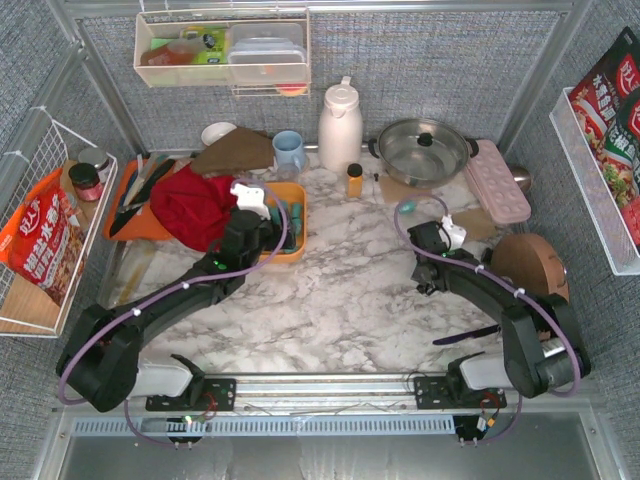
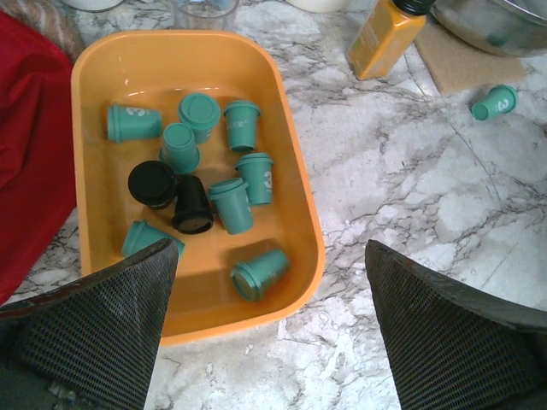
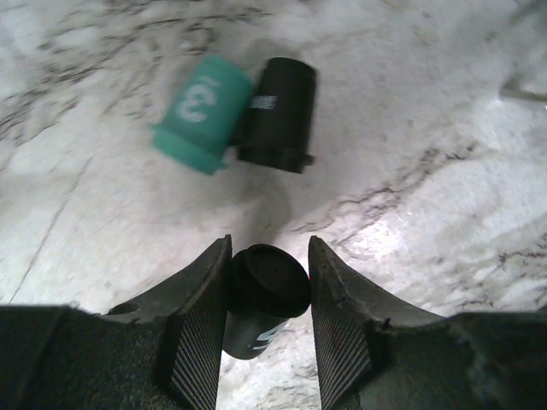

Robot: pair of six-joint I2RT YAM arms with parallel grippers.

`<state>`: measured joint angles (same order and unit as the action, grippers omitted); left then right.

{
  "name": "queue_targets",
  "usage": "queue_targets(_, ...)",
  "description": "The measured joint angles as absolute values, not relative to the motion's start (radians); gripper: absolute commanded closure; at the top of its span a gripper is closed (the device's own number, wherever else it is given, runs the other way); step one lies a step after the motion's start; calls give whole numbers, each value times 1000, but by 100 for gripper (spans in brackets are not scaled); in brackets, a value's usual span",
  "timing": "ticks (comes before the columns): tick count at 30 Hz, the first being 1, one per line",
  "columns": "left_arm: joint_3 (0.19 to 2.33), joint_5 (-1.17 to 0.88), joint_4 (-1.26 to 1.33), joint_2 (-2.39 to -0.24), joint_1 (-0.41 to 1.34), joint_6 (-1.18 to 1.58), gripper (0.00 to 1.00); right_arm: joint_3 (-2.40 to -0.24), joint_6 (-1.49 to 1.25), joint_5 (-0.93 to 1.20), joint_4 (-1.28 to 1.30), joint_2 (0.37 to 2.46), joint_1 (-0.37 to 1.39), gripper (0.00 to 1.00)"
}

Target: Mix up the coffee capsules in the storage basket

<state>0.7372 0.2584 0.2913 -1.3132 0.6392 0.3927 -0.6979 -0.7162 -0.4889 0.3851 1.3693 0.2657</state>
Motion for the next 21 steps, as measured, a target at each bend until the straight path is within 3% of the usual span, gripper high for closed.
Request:
queue_targets(6,702,141,367,-1327,639,347,1,-751,-588,-428,371,1303,327,69)
queue_targets(13,571,-138,641,-1375,648,265,3,-850,-551,-406,359,1201,416,71)
queue_targets(21,603,-343,855,-1498,691,254,7,-820,-528,-356,129,1147,525,73)
